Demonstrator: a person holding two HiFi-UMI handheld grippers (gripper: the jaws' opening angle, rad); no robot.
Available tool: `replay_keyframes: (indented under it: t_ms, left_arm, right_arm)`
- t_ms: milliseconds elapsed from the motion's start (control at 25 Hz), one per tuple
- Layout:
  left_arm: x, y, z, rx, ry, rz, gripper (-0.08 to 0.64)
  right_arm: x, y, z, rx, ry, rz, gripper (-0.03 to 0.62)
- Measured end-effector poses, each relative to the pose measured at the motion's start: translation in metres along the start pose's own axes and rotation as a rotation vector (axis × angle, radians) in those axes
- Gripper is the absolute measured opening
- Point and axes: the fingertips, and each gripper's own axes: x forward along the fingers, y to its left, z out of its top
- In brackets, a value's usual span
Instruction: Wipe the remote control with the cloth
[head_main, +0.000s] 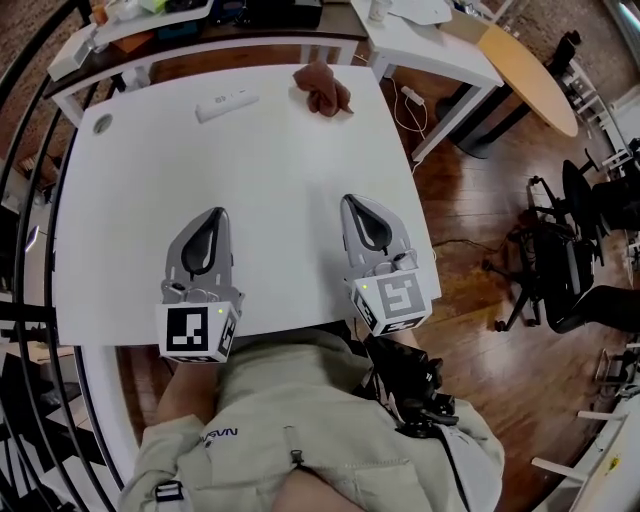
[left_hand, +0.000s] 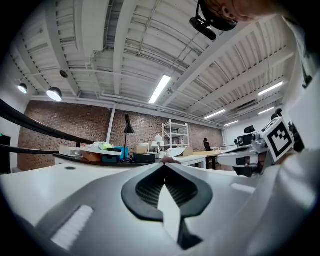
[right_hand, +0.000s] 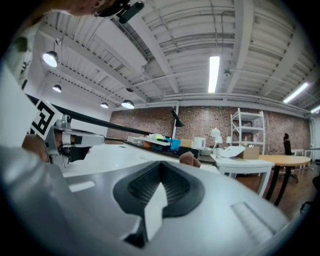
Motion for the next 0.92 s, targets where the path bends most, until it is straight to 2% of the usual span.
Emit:
replay_keyframes:
  t_ms: [240, 360, 600, 920]
  left_arm:
    - [0.003, 0.008, -0.013, 0.008, 0.062, 0.01, 0.002]
    - [0.008, 0.005, -0.016, -0.003, 0.082, 0.004, 0.002]
    - [0.009, 0.003, -0.013, 0.003, 0.068, 0.002, 0.002]
    - [0.008, 0.002, -0.021, -0.008, 0.103, -0.007, 0.001]
  right_arm:
    - [0.001, -0.005, -0.001, 0.06, -0.003, -0.014, 0.002]
    - [0.001, -0.005, -0.001, 0.038, 0.009, -0.017, 0.002]
    - [0.001, -0.005, 0.002, 0.005, 0.012, -0.03, 0.002]
    - [-0.002, -0.002, -0.004, 0.005, 0.027, -0.034, 0.002]
